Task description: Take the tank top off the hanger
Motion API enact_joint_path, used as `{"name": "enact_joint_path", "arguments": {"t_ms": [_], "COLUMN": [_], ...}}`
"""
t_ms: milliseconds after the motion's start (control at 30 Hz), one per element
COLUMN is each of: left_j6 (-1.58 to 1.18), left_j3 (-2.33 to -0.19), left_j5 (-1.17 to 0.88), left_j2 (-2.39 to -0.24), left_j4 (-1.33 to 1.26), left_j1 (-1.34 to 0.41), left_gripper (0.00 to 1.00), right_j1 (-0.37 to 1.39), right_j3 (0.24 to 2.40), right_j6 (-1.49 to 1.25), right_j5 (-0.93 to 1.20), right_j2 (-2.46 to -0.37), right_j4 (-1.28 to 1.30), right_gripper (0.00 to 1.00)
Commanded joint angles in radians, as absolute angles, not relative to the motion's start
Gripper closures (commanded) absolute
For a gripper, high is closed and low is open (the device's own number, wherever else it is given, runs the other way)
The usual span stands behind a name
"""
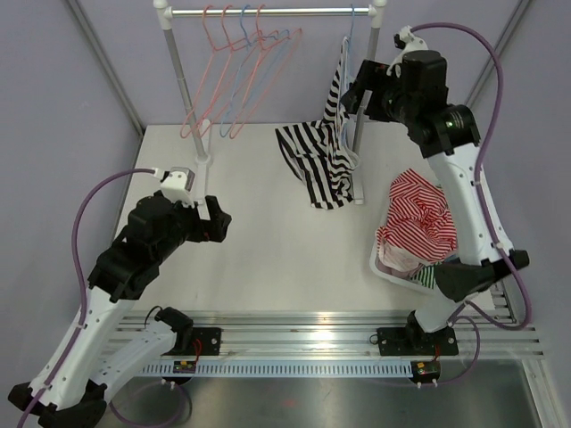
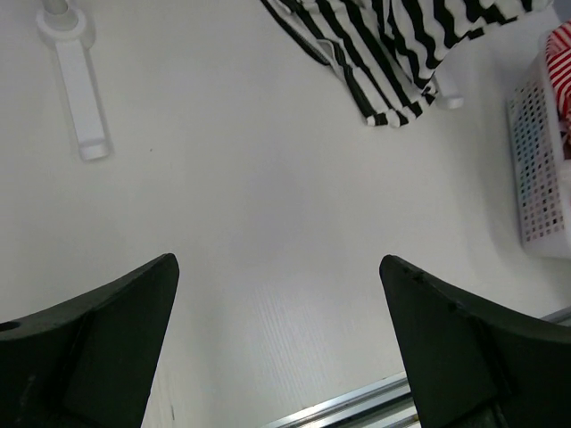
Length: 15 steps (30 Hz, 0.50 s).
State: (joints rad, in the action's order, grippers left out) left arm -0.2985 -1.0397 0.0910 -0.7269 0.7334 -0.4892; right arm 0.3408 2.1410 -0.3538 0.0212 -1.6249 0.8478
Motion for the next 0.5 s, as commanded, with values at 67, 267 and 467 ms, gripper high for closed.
{"name": "enact_joint_path", "arguments": {"t_ms": [67, 267, 467], "left_j6": [-0.230, -0.221, -0.222], "left_j3": [-1.008, -0.959, -0.942], "left_j5": [0.120, 0.106, 0.083], "left_j2": [-0.726, -0.733, -0.730], "left_j4": [0.684, 0.658, 0.653], "left_j1": [-0.492, -0.491, -0.489], "left_gripper": [0.01, 0.01, 0.01], "right_j1": [0.388, 0.388, 0.388], "right_j3": [2.396, 2.606, 2.655], "right_j6": [-0.217, -0.146, -0.107], "right_j5": [-0.222, -0.251, -0.256], "right_j2": [-1.825, -2.005, -2.074], "right_j4": [0.929, 0.970, 0.919], "right_gripper": [0.14, 0.28, 0.59]}}
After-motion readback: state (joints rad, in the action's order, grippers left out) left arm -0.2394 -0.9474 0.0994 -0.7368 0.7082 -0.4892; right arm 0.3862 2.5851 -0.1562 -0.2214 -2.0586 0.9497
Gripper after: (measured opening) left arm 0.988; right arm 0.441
